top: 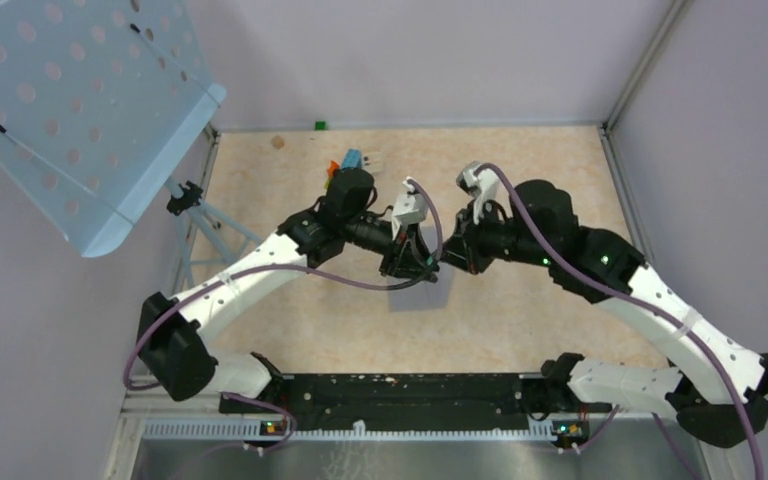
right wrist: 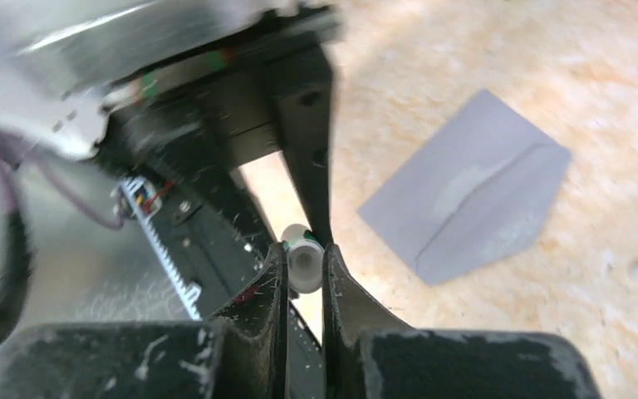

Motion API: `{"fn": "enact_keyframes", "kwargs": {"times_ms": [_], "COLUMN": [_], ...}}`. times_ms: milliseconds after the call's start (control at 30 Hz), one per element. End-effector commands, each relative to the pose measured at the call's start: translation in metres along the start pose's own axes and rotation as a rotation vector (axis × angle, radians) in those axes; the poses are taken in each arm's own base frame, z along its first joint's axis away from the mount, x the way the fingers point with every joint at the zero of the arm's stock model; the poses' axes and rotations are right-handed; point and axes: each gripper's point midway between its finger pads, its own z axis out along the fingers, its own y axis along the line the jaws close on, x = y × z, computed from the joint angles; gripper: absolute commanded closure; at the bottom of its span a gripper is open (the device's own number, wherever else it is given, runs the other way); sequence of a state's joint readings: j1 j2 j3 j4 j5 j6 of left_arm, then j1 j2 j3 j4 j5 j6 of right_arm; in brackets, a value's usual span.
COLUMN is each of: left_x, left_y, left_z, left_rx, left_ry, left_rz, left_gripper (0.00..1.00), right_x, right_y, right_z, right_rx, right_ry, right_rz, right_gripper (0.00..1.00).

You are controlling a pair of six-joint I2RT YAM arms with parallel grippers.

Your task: Place the letter into the envelope and seal it

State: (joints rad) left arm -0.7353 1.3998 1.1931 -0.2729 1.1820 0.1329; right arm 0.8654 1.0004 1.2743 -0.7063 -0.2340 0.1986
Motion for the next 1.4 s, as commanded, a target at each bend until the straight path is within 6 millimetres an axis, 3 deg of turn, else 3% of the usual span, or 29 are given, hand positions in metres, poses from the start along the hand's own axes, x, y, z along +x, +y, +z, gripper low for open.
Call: {"fn": "enact_keyframes", "kwargs": {"times_ms": [0, 67, 167, 267, 400, 500, 600, 733, 833, 967, 1033, 1367], "left_x": [-0.053, -0.066, -0.087, -0.092, -0.078, -0.066, -0.054, -0.040, -0.034, -0.030, -0.029, -0.025], "left_y": [0.066, 0.079, 0.077, 0.074, 0.075, 0.075, 0.062, 0.039, 0.014, -0.011, -0.020, -0.026], "left_z": [-0.041, -0.062, -0.075, -0.073, -0.062, -0.060, -0.053, -0.047, -0.039, -0.030, -0.027, -0.023], "left_rx": [-0.570, -0.745, -0.872, -0.903, -0.842, -0.819, -0.687, -0.465, -0.271, -0.052, 0.023, 0.130], "left_ry": [-0.123, -0.181, -0.231, -0.227, -0.159, -0.126, -0.099, -0.070, -0.051, -0.039, -0.045, -0.055], "left_rz": [0.232, 0.300, 0.435, 0.505, 0.488, 0.430, 0.405, 0.322, 0.262, 0.162, 0.119, 0.046], "left_gripper": [1.00, 1.00, 1.00, 1.00, 1.00, 1.00, 1.00, 1.00, 1.00, 0.99, 0.99, 0.99], "right_x": [-0.003, 0.004, 0.007, 0.003, -0.009, -0.022, -0.034, -0.046, -0.046, -0.031, -0.024, -0.026], "right_y": [-0.043, -0.059, -0.068, -0.067, -0.067, -0.068, -0.072, -0.058, -0.035, 0.001, 0.006, 0.029], "right_z": [0.011, 0.021, 0.040, 0.053, 0.053, 0.038, 0.017, -0.001, -0.010, -0.018, -0.021, -0.015], "right_rx": [0.302, 0.414, 0.460, 0.440, 0.429, 0.438, 0.469, 0.380, 0.240, 0.020, -0.020, -0.162], "right_ry": [0.019, 0.043, 0.008, -0.043, -0.092, -0.121, -0.134, -0.158, -0.159, -0.134, -0.111, -0.109], "right_rz": [0.258, 0.377, 0.491, 0.564, 0.563, 0.476, 0.359, 0.208, 0.089, -0.048, -0.082, -0.137], "right_gripper": [1.00, 1.00, 1.00, 1.00, 0.99, 0.76, 0.49, 0.32, 0.32, 0.36, 0.37, 0.46]}}
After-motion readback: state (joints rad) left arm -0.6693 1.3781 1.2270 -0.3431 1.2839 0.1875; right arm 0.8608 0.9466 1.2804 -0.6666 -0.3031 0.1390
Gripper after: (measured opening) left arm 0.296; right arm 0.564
